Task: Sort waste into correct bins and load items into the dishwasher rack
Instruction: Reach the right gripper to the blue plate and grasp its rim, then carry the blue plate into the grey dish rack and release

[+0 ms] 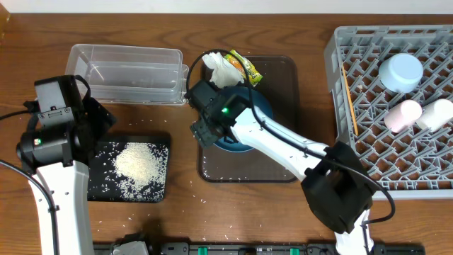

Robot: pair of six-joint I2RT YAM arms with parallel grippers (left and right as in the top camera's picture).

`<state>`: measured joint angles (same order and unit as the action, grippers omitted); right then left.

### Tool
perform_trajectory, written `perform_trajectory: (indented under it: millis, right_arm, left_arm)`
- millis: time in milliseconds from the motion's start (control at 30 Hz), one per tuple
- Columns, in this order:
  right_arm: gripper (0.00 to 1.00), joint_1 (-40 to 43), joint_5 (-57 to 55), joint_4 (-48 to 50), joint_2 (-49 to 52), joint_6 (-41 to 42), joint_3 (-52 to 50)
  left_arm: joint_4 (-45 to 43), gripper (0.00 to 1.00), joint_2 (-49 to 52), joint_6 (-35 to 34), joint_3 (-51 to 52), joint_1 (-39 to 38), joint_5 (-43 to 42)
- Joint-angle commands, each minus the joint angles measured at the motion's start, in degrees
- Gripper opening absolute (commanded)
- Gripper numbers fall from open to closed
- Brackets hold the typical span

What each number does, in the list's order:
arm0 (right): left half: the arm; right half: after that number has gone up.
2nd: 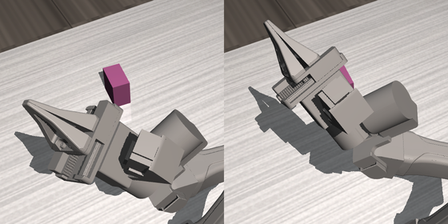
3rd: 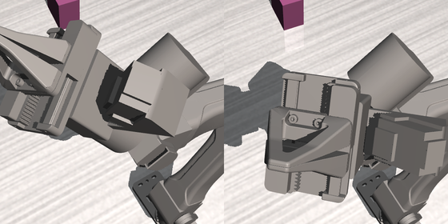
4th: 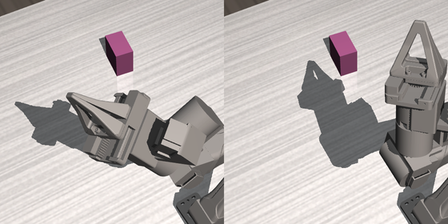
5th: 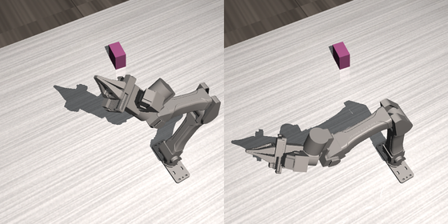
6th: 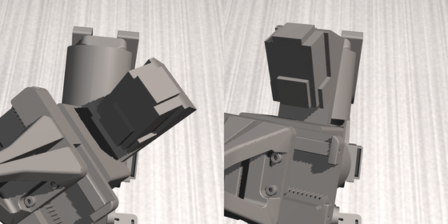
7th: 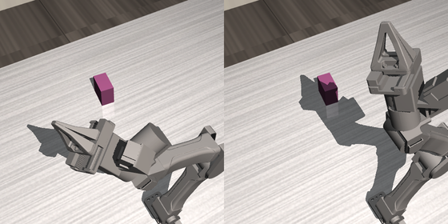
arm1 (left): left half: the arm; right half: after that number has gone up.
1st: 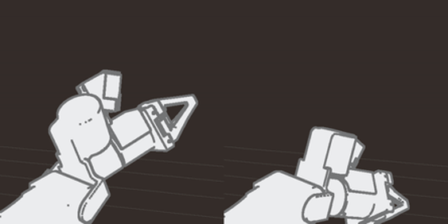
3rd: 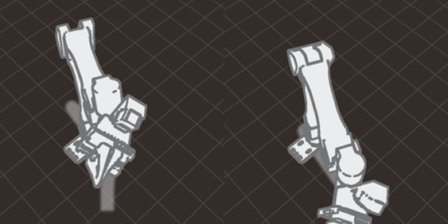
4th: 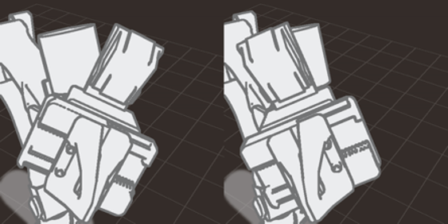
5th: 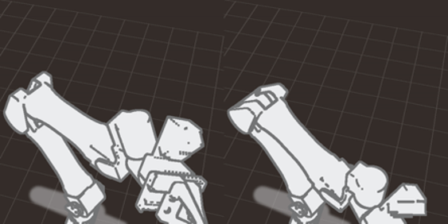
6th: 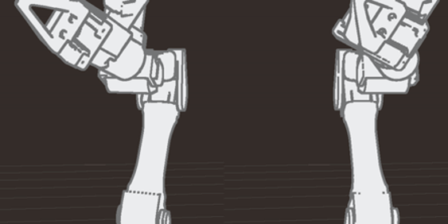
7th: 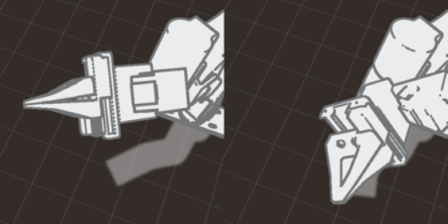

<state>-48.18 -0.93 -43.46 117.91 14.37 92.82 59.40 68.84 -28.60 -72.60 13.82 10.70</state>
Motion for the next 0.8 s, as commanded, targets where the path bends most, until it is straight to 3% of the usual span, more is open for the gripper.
perform_trajectory:
  millis: [0, 567, 767]
  right_arm:
    - [0.69, -1.6, 0.3, 0.2, 0.3, 1.5, 0.1]
    - [0.54, -4.9, -6.5, -2.0, 5.5, 3.0, 0.9]
    - [0.41, -4.9, -6.5, -2.8, 5.4, 3.0, 1.3]
  left_arm:
    - [0.1, 0.94, 0.1, -0.4, -0.8, 0.3, 0.3]
    - [0.1, 0.94, 0.1, -0.4, -0.8, 0.3, 0.3]
    - [0.1, 0.94, 0.1, -0.4, -0.8, 0.3, 0.3]
